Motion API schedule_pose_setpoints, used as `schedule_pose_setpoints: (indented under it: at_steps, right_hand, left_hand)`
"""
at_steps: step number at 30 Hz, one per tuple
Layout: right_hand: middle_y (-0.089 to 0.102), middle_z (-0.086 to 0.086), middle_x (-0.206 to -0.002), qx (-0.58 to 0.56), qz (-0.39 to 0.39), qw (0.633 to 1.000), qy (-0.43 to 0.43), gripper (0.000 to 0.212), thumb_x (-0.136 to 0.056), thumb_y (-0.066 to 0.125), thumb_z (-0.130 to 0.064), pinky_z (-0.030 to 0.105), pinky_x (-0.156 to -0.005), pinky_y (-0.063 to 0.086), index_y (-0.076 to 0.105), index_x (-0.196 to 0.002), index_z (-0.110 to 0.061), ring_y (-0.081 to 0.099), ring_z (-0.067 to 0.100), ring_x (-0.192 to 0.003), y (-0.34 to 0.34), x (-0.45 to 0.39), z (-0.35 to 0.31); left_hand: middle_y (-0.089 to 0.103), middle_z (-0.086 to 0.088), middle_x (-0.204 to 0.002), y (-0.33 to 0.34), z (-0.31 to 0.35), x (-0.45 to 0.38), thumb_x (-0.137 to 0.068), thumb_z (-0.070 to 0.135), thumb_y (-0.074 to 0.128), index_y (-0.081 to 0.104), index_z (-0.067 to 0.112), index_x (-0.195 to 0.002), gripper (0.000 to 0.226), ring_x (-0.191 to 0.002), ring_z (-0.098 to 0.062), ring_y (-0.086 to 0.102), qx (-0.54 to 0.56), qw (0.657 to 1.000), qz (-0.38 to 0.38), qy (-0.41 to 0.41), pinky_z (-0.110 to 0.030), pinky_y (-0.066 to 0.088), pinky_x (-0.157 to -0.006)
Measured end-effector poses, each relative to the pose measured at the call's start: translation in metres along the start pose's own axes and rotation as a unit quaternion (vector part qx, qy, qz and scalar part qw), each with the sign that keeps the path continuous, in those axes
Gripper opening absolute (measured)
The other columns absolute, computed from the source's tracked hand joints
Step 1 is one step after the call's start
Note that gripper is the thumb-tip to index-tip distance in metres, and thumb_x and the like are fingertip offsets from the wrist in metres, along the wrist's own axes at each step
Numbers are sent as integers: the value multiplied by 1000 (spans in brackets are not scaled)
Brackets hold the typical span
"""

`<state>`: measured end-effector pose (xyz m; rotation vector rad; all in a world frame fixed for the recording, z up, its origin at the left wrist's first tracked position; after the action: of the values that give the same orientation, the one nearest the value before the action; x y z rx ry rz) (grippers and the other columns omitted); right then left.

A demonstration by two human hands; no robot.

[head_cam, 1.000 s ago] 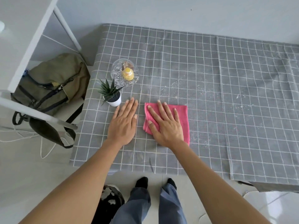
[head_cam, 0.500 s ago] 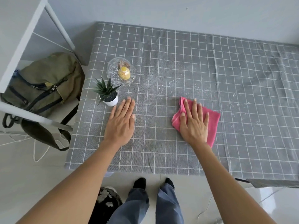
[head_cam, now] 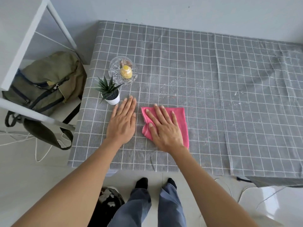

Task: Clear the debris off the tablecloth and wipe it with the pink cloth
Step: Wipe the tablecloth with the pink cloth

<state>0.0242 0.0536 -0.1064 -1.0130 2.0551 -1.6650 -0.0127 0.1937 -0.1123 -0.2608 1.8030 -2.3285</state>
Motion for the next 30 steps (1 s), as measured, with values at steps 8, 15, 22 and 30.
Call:
schedule_pose_setpoints:
  at_steps: [8, 15, 22, 30]
  right_hand:
    - [-10, -11, -160, 5, 38, 992, 120, 50, -101, 5, -47, 44, -120, -5, -6, -150, -45, -13, 10, -147, -30, 43, 118]
    - [-10, -11, -160, -3, 45, 983, 177, 53, -98, 3, -49, 46, -119, -9, -6, -150, -45, -13, 11, -147, -28, 45, 127]
    - [-22, -5, -158, 1, -7, 998, 67, 53, -99, -1, -51, 50, -118, -11, -15, -149, -40, -23, 17, -145, -9, 9, 31]
    - [-13, -6, -160, -18, 3, 1000, 9, 53, -101, 8, -47, 47, -118, -11, -6, -152, -39, -18, 14, -146, 8, 1, -27]
  left_hand:
    - [-1, 3, -160, -1, -4, 1, -99, 36, 3, 2, 18, -152, 56, -147, -12, -3, 13, 1000, -10, 4, -39, 3, -120]
    - [-2, 2, -159, 0, -4, 0, -99, 35, 5, 2, 17, -152, 56, -147, -13, -3, 4, 1000, -10, 2, -41, 5, -120]
    - [-2, 3, -159, -2, -7, 18, -98, 36, 2, 2, 18, -152, 57, -147, -12, -4, 17, 1000, -14, 0, -38, -1, -120]
    - [2, 3, -159, -5, -9, 20, -99, 33, 6, 6, 18, -152, 55, -147, -12, -1, 2, 1000, -5, -2, -39, 2, -120]
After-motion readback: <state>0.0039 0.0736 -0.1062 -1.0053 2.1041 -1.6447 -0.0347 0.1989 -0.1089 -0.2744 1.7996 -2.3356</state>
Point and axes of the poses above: each hand's wrist, its own x-axis away from the middle knuckle, its own y-axis out of the palm, z = x × y, the point moved 9 cm from there along -x, towards the middle knuckle
